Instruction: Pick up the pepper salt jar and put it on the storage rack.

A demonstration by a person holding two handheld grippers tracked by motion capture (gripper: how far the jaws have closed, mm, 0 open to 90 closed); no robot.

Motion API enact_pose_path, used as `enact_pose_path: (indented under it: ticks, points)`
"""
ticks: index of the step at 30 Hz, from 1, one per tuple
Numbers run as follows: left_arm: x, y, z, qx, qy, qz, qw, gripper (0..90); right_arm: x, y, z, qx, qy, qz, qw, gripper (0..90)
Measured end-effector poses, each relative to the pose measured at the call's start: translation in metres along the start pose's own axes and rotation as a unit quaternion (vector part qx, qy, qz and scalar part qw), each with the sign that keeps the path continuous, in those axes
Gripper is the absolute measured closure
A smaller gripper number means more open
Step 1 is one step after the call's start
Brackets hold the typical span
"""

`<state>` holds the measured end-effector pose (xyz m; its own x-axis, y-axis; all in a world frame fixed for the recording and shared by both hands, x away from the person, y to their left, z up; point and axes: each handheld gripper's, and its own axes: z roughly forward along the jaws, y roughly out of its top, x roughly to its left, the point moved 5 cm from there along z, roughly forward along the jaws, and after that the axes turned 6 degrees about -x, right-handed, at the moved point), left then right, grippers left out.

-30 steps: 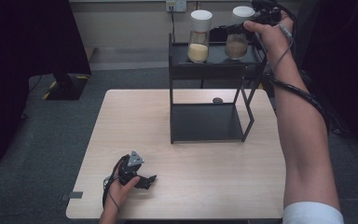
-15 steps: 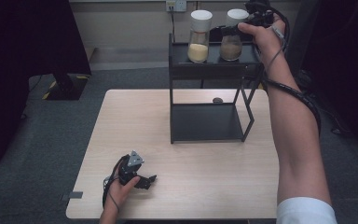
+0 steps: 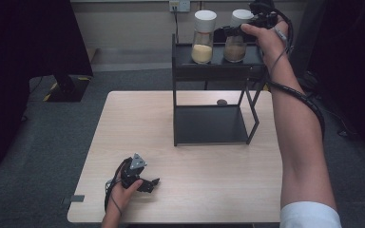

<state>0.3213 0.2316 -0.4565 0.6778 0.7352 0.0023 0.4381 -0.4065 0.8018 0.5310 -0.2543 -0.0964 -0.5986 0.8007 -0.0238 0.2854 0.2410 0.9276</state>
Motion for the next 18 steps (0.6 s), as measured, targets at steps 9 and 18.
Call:
enact_pose_path:
  ticks: [9, 18]
  points:
    - [0.000, 0.000, 0.000, 0.000, 0.000, 0.000, 1.0000, 0.0, 0.007, -0.001, -0.005, 0.002, -0.014, 0.011, 0.9998, 6.9]
    - [0.000, 0.000, 0.000, 0.000, 0.000, 0.000, 1.0000, 0.0, 0.014, -0.004, -0.021, -0.005, -0.013, 0.019, 0.9997, 0.6]
